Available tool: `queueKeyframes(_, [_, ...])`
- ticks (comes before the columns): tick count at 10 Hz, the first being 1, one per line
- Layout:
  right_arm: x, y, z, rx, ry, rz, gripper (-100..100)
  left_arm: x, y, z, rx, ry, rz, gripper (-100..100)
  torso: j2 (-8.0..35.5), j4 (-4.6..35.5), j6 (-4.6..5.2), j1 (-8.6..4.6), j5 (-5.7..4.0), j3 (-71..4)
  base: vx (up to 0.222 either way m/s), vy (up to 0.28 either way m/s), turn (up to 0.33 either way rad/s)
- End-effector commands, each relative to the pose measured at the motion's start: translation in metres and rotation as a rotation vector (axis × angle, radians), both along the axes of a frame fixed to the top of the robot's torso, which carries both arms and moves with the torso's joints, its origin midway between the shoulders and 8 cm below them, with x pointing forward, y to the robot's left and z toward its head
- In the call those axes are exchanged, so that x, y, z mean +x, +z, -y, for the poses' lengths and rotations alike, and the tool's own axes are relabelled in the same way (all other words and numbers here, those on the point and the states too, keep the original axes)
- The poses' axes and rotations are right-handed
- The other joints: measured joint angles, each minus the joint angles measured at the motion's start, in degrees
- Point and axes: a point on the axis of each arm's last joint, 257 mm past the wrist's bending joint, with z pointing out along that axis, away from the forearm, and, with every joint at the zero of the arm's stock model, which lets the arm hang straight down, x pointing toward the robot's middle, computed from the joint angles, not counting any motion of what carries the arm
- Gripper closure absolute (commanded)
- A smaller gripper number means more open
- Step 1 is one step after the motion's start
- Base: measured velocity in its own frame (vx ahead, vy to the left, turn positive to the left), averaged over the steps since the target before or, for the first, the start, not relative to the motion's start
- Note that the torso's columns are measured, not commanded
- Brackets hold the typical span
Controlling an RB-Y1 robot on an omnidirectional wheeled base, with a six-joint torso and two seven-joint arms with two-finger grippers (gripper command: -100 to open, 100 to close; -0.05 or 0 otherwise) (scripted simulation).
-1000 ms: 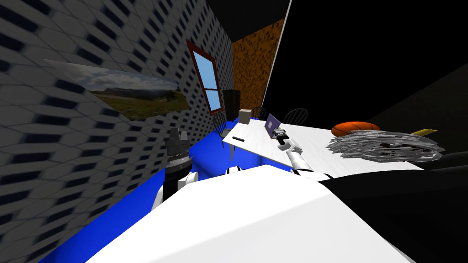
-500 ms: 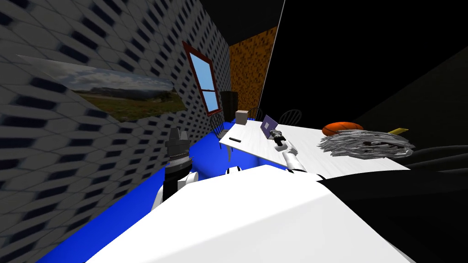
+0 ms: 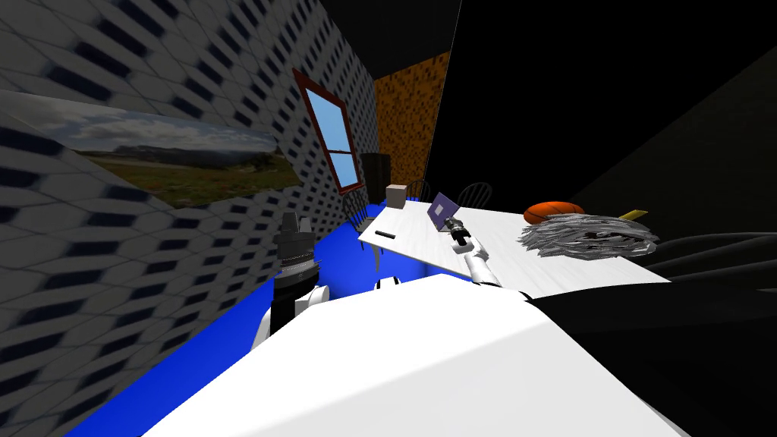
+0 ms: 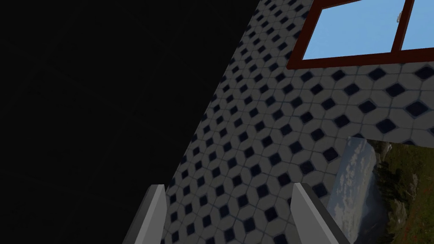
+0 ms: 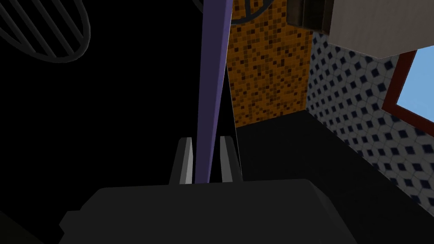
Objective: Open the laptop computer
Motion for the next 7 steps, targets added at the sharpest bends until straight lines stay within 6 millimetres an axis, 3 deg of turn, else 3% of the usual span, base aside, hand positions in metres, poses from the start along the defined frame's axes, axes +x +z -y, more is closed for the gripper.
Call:
queueKeyframes(1, [-0.009,-0.035,-0.013,0.113,0.007,0.005,100,0.000,0.000,0.000,0.000,0.000,0.000,0,0.0,-0.1,-0.02,-0.08,-0.07,0.0,0.023,-0.066,-0.062])
queueKeyframes(5, [-0.014,-0.056,-0.030,0.226,0.017,0.044,100,0.000,0.000,0.000,0.000,0.000,0.000,0,0.0,-0.1,-0.05,0.13,-0.03,0.0,0.027,-0.043,-0.058])
queueKeyframes(6, [-0.006,-0.033,-0.026,0.184,0.024,0.068,100,0.000,0.000,0.000,0.000,0.000,0.000,0,0.0,-0.1,-0.06,0.12,-0.03,0.0,0.007,-0.020,-0.036])
queueKeyframes(7, [-0.011,-0.051,-0.041,0.267,0.039,0.094,100,0.000,0.000,0.000,0.000,0.000,0.000,0,0.1,0.2,-0.18,0.29,0.24,0.0,0.024,-0.055,-0.066])
